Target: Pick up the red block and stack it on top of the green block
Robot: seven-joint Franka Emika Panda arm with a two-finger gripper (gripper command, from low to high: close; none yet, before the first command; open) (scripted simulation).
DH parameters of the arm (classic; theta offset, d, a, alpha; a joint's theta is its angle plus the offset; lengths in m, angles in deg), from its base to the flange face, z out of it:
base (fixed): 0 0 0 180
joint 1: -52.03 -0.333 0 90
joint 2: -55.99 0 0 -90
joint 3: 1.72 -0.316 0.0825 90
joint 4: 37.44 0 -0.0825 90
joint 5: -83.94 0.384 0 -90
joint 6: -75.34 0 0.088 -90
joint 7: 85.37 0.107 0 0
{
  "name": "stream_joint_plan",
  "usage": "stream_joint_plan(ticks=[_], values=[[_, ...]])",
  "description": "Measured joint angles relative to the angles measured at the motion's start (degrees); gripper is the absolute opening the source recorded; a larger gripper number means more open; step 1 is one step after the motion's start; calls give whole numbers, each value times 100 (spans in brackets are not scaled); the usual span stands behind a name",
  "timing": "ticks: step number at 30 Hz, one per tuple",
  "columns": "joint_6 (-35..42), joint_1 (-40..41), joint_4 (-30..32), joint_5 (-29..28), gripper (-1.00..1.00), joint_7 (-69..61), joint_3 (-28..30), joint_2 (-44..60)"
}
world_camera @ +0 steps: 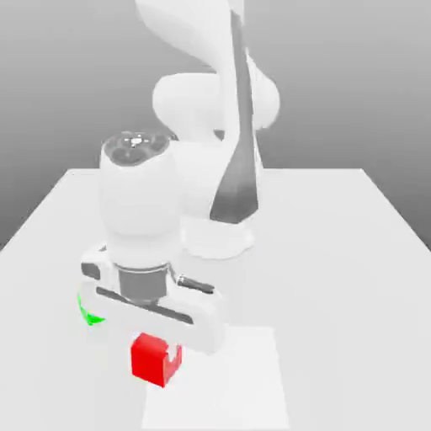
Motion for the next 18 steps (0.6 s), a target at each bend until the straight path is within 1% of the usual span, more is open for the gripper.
stream_joint_plan(ticks=[8, 10, 12, 16, 17, 18], values=[[122, 1586, 1506, -550, -100, 2248, 527, -1646], [-112, 1704, 1644, -509, -100, 2400, 603, -1551], [-472, 1664, 1667, -368, -100, 2349, 657, -1213], [-1256, 1541, 1648, 104, -100, 2040, 664, -396], [-1373, 1546, 1642, 197, 100, 1974, 625, -270], [-1373, 1525, 1642, 197, 100, 1975, 625, -270]])
